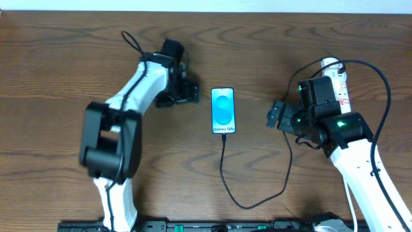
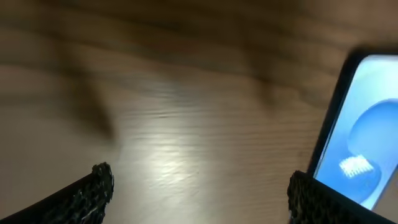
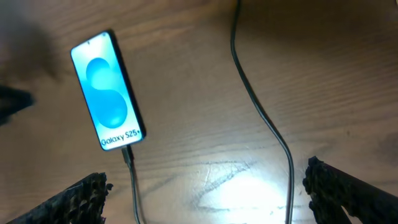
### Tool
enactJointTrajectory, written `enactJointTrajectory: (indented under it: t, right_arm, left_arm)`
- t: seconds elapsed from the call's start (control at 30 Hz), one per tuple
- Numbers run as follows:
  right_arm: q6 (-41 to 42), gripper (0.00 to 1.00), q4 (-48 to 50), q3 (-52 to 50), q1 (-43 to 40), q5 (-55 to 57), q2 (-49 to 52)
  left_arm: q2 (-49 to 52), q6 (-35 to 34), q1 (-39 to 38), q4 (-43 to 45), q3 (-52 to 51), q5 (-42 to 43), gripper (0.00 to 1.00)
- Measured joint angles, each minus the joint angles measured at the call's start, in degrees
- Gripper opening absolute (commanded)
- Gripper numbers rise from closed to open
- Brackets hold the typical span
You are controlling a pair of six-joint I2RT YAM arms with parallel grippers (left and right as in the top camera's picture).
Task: Plug charger to phone and switch on socket
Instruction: 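Raise the left arm away and move the right gripper to the power strip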
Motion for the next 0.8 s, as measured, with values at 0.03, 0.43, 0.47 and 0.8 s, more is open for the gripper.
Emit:
enactJointTrajectory:
  t: [0.03, 0.43, 0.47, 0.8]
  right_arm:
    - [-0.02, 0.99, 0.07, 0.02, -0.48, -0.26, 0.00]
    - [-5.44, 0.99, -18.71, 25.57, -17.97, -4.20, 16.44]
    - [-5.81, 0.99, -19.21, 28.24, -18.99, -3.50, 18.34]
    - [-0.79, 0.99, -10.78, 34.77, -30.25, 8.57, 29.29]
  left_arm:
    - [-2.19, -0.68, 0.00, 0.07, 0.00, -2.45, 0.91]
    - [-17.11, -3.52, 0.00, 0.90, 0.57, -16.72, 0.92]
    - [-16.90, -3.54, 0.00, 0.92, 0.57, -16.90, 0.92]
    - [-16.81, -3.56, 0.00, 0.92, 0.57, -17.20, 0.91]
